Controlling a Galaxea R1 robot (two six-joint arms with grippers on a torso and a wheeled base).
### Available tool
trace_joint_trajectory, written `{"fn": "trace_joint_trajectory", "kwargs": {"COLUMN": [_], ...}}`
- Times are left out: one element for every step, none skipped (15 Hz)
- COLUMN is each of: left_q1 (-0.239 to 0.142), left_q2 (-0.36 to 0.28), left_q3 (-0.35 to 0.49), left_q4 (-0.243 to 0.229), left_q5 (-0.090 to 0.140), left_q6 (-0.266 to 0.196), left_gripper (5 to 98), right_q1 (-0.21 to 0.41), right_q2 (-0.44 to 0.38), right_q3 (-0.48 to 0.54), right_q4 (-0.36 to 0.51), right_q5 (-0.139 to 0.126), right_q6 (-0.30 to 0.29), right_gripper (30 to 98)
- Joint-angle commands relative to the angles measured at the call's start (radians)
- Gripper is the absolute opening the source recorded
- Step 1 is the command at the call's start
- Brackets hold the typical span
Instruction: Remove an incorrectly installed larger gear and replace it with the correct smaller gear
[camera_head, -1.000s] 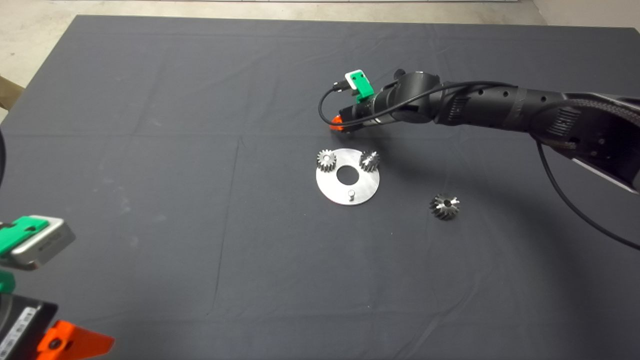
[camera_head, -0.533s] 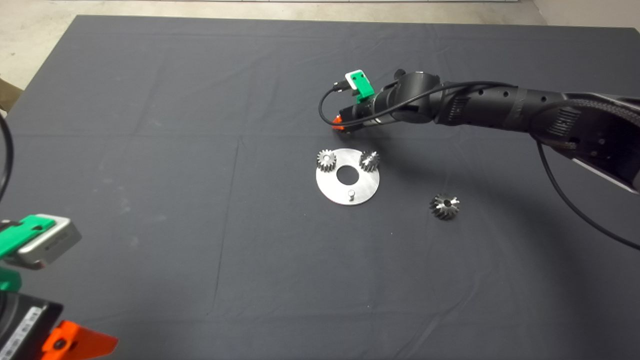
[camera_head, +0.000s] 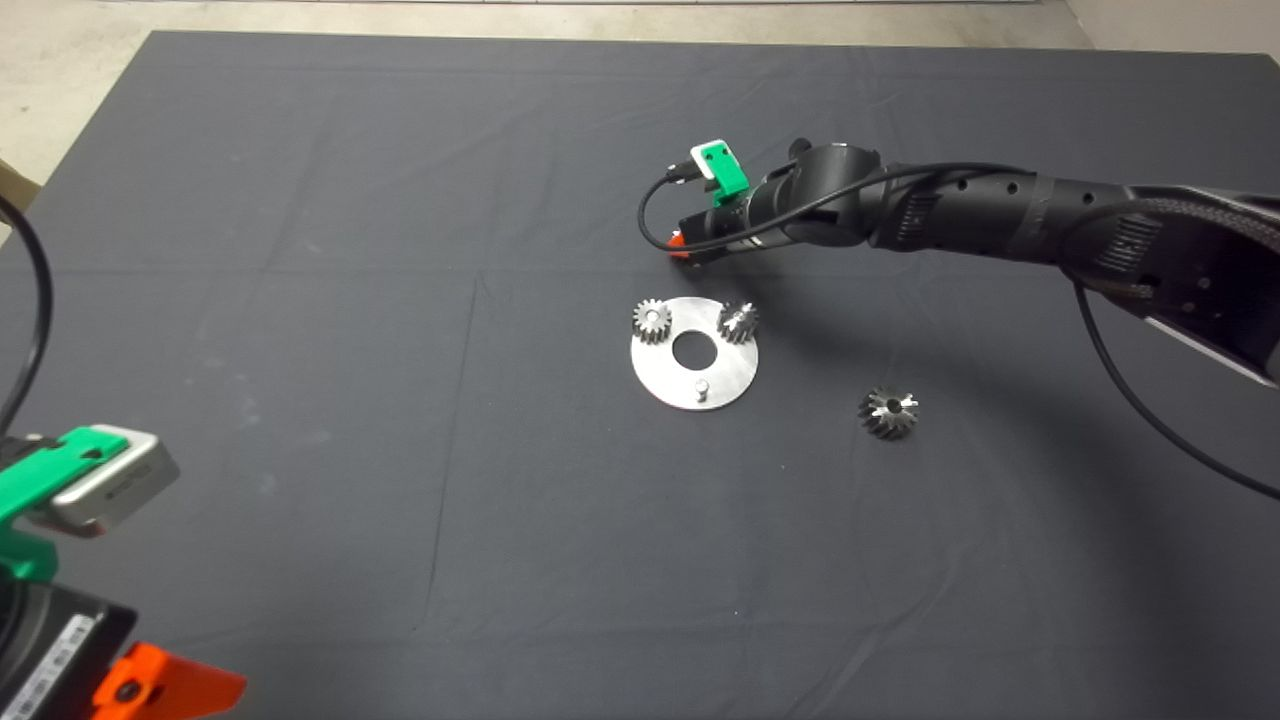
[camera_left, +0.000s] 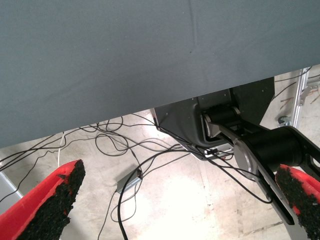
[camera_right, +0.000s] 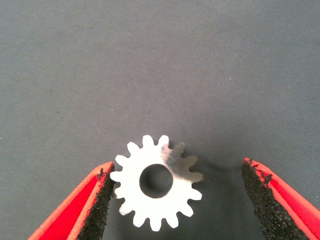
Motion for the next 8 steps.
{"fn": "trace_joint_trajectory", "kwargs": {"left_q1": [-0.004,-0.004,-0.004,-0.004,-0.004,-0.004,-0.004,-0.004], "left_q2": [-0.001,-0.001,-0.003,-0.003,-0.001,-0.001,-0.001,-0.003], "left_q3": [0.015,0.015,0.015,0.015,0.015,0.015,0.015,0.015], "left_q4": [-0.014,-0.014,-0.014,-0.014,-0.014,-0.014,-0.014,-0.014], "left_q5": [-0.001,-0.001,-0.001,-0.001,-0.001,-0.001,-0.001,-0.001], "left_q6": [0.004,0.004,0.004,0.004,0.004,0.004,0.004,0.004], "left_gripper": [97.8,97.8,97.8,97.8,97.8,97.8,97.8,97.8], "right_q1": [0.022,0.019,0.019,0.019,0.019,0.019,0.020,0.022], "right_q2": [0.003,0.002,0.001,0.001,0.002,0.002,-0.002,-0.002], "right_q3": [0.008,0.007,0.008,0.008,0.007,0.008,0.008,0.006], "right_q4": [-0.026,-0.026,-0.025,-0.025,-0.025,-0.025,-0.025,-0.026], "right_q5": [0.004,0.004,0.004,0.004,0.004,0.004,0.004,0.004], "right_q6": [0.005,0.005,0.007,0.008,0.006,0.004,0.008,0.008], "right_gripper": [66.5,65.9,62.5,61.5,61.5,59.5,56.5,56.0]}}
